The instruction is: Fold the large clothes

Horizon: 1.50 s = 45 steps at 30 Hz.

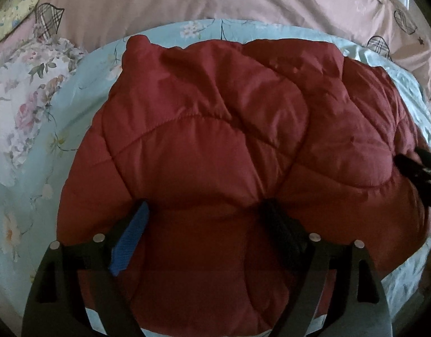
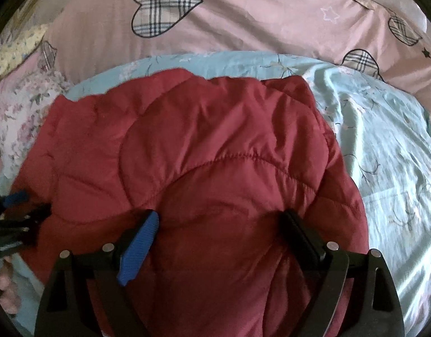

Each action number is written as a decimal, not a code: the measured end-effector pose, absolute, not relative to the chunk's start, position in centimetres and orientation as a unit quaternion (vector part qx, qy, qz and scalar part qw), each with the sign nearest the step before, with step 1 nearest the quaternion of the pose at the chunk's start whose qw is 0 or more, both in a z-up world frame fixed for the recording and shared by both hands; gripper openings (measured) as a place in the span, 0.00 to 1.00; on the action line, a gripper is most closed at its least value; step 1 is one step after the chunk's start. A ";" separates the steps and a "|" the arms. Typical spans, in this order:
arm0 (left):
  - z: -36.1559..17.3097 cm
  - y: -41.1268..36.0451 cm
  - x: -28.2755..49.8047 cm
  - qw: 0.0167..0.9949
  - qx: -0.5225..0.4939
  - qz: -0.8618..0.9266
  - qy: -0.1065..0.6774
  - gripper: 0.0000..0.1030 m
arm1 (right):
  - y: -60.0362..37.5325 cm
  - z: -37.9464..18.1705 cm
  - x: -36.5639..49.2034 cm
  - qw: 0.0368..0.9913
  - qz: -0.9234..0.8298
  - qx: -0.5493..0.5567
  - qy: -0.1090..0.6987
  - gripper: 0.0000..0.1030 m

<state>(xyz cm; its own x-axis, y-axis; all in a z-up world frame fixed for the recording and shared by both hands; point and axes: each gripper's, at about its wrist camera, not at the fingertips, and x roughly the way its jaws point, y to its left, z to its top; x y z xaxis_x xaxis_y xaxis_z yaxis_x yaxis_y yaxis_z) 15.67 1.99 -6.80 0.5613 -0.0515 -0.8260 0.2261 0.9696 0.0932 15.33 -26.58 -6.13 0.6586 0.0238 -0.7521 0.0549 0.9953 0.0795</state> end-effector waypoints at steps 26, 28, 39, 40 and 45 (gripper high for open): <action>-7.1 6.2 4.0 0.867 0.068 -0.073 0.488 0.84 | -23.7 -6.4 1.4 0.895 0.057 0.055 0.439 0.88; -7.2 5.9 3.7 0.867 0.077 -0.069 0.487 0.84 | -23.3 -7.0 1.2 0.890 0.058 0.052 0.449 0.88; -2.1 4.6 1.5 0.877 0.106 -0.063 0.465 0.86 | -22.3 -1.7 0.0 0.896 0.069 0.024 0.439 1.00; -1.6 4.4 1.4 0.878 0.113 -0.059 0.461 0.90 | -22.3 -1.0 -0.1 0.899 0.070 0.021 0.432 1.00; -0.8 4.3 2.3 0.883 0.125 -0.051 0.450 1.00 | -22.9 -0.1 1.0 0.900 0.071 0.032 0.430 1.00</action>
<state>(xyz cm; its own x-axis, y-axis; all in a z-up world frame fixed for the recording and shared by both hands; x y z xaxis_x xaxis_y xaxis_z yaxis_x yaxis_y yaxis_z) 2.34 4.28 -0.82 0.5891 0.0231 -0.8078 0.2019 0.9637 0.1747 0.98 -22.87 -0.10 0.6211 0.1542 -0.7684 -0.0997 0.9880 0.1177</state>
